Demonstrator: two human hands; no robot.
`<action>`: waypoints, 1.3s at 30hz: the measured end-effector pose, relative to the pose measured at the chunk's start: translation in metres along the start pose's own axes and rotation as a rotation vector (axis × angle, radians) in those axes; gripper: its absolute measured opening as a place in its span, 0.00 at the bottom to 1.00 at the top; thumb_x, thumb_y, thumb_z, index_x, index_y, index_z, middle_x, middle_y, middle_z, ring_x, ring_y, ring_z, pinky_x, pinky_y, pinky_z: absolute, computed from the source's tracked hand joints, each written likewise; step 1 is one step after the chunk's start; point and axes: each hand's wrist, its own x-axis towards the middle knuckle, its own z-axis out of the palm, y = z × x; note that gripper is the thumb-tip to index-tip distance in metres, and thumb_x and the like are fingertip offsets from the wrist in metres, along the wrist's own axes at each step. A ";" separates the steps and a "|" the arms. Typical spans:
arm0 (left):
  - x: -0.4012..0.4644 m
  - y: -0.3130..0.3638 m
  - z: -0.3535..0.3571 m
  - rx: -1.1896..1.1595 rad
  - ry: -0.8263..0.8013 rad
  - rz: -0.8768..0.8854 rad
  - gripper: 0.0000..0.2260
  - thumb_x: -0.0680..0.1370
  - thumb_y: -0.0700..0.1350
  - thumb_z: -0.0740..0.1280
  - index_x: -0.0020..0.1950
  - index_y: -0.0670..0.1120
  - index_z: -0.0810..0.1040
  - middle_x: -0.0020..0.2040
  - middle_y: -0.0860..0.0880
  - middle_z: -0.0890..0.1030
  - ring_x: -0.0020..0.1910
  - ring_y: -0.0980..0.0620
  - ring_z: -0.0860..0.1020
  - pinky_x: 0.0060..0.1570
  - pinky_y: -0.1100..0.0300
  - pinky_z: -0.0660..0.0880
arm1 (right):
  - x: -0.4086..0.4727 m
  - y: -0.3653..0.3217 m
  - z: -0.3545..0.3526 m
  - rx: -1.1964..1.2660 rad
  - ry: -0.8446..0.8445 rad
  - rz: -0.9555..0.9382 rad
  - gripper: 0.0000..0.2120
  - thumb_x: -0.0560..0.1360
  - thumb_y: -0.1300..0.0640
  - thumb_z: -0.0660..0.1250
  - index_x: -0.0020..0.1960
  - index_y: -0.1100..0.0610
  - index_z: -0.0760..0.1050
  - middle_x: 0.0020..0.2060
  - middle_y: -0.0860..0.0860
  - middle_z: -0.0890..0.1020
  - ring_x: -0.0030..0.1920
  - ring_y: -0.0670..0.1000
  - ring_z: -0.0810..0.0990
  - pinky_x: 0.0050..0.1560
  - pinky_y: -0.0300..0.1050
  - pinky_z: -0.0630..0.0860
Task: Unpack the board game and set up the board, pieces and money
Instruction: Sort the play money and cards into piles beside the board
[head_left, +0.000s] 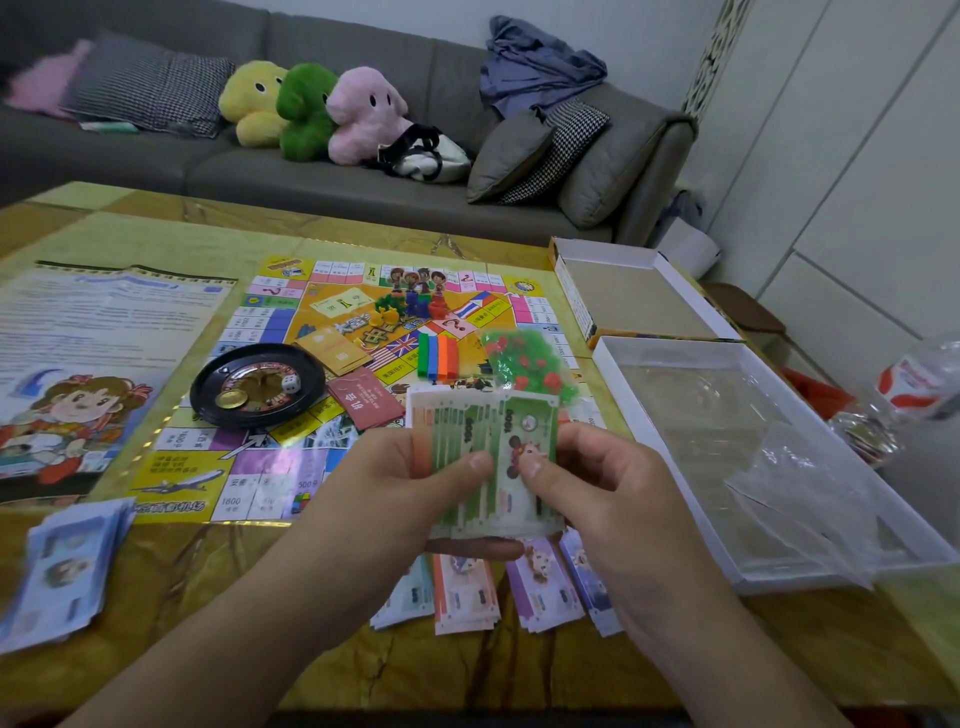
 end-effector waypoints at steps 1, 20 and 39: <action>0.000 -0.001 0.000 0.030 0.022 0.015 0.10 0.82 0.39 0.66 0.60 0.37 0.81 0.51 0.40 0.88 0.50 0.39 0.87 0.42 0.48 0.86 | -0.001 0.000 0.001 -0.012 -0.015 0.000 0.06 0.80 0.60 0.71 0.53 0.54 0.86 0.47 0.51 0.89 0.51 0.51 0.88 0.52 0.53 0.86; -0.003 0.003 0.003 -0.030 0.053 -0.045 0.14 0.82 0.46 0.65 0.52 0.36 0.83 0.50 0.38 0.87 0.47 0.37 0.87 0.38 0.45 0.86 | -0.001 -0.003 0.001 0.026 0.033 -0.020 0.07 0.82 0.62 0.69 0.53 0.55 0.86 0.46 0.50 0.89 0.49 0.50 0.89 0.47 0.46 0.86; -0.001 -0.003 0.000 0.288 0.269 0.086 0.05 0.81 0.43 0.70 0.49 0.43 0.84 0.43 0.46 0.88 0.41 0.43 0.88 0.41 0.41 0.85 | -0.003 0.002 0.028 -0.215 0.009 -0.027 0.10 0.86 0.54 0.63 0.54 0.46 0.82 0.48 0.46 0.86 0.49 0.45 0.86 0.45 0.45 0.85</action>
